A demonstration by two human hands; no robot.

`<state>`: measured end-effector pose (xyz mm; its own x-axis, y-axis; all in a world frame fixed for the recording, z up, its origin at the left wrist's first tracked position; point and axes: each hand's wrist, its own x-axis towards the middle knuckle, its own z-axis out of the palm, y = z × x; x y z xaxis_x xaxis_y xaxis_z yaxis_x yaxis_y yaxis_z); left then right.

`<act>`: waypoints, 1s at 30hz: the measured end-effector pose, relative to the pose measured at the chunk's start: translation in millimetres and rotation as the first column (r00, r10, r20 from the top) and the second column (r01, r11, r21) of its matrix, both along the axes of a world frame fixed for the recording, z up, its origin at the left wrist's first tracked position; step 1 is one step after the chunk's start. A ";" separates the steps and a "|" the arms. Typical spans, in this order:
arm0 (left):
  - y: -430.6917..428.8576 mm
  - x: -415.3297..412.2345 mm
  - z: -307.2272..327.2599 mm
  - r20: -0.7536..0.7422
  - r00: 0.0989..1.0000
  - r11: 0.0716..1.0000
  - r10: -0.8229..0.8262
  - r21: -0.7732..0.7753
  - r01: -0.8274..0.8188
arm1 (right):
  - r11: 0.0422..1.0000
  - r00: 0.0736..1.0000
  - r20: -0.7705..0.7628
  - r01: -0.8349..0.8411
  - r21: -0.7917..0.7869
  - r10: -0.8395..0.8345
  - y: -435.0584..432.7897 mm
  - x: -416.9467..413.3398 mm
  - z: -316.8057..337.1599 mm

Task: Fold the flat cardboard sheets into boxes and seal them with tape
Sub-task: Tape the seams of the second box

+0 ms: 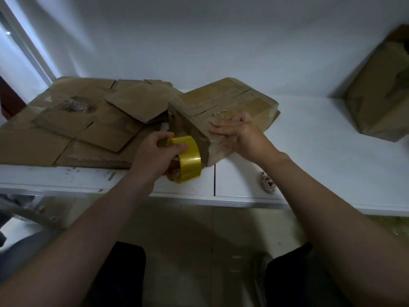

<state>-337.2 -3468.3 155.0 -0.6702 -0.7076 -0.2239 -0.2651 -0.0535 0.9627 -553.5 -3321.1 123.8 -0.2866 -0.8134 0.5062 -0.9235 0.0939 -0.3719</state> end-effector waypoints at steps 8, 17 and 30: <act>24.4 -0.7 4.5 -0.150 0.961 0.968 -0.232 -0.127 0.214 | 0.990 0.925 0.374 0.113 -0.089 -0.072 4.5 53.3 51.4; 31.7 7.3 11.2 -0.243 0.903 0.921 -0.355 -0.258 0.293 | 0.996 0.831 0.557 0.050 -0.074 0.000 8.1 63.7 58.6; 27.5 8.7 2.4 -0.144 0.976 0.903 -0.165 -0.420 0.091 | 0.995 0.975 0.198 0.102 0.010 -0.102 -9.1 84.2 50.5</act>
<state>-328.5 -3440.8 157.4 -0.7627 -0.6173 0.1930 -0.0717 0.3772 0.9233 -469.3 -3330.2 174.3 -0.4628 -0.7743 0.4315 -0.8170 0.1838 -0.5466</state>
